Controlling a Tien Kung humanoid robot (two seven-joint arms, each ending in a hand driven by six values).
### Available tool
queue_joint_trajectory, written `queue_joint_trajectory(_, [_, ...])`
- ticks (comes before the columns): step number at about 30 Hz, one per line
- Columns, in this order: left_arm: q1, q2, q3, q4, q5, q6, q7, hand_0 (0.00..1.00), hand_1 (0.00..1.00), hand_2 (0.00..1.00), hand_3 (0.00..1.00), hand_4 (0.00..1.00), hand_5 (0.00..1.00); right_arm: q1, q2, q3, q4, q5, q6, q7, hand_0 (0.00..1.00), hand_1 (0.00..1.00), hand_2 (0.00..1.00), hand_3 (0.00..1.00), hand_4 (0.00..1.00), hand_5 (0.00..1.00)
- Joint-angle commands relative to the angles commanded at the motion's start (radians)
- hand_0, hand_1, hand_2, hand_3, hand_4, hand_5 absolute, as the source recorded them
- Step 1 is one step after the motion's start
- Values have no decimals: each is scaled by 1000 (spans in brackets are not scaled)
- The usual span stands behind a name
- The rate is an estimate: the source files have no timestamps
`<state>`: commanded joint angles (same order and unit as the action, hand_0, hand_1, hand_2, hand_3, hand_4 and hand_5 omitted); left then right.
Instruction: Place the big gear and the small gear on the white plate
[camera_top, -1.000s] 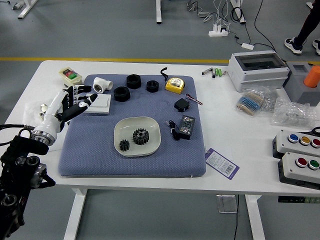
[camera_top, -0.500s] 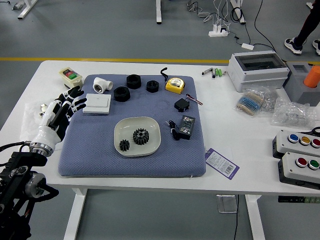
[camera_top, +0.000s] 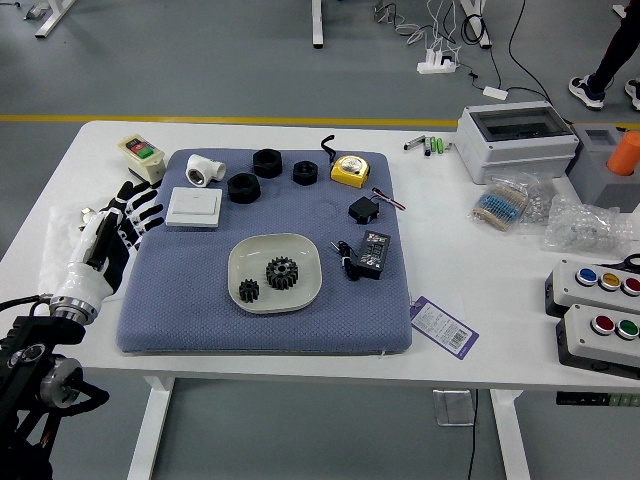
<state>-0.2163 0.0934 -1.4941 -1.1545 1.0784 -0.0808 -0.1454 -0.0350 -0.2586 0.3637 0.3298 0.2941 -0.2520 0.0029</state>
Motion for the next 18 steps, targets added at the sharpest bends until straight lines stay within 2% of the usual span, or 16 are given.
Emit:
queue_joint_trajectory(3, [16,-3,-13,-23,18,-25,44,765,797,871,836,836,830,-3,1,-2,0,1,0,0,705,731,780,609,836,692])
queue_joint_trajectory(8, [31,-8,-23,-57,34,-37,88,765,797,871,836,836,830,-3,1,-2,0,0,0,0,705,731,780,609,836,692])
queue_joint_trajectory(13, [54,-17,-17,-122,48,-4,145,766,798,870,838,836,808,-1,0,0,0,1,0,1,704,731,779,609,836,692])
queue_joint_trajectory(18, [69,-26,-6,-183,46,37,158,767,805,873,838,835,793,3,-1,1,0,-1,0,1,705,731,779,610,836,691])
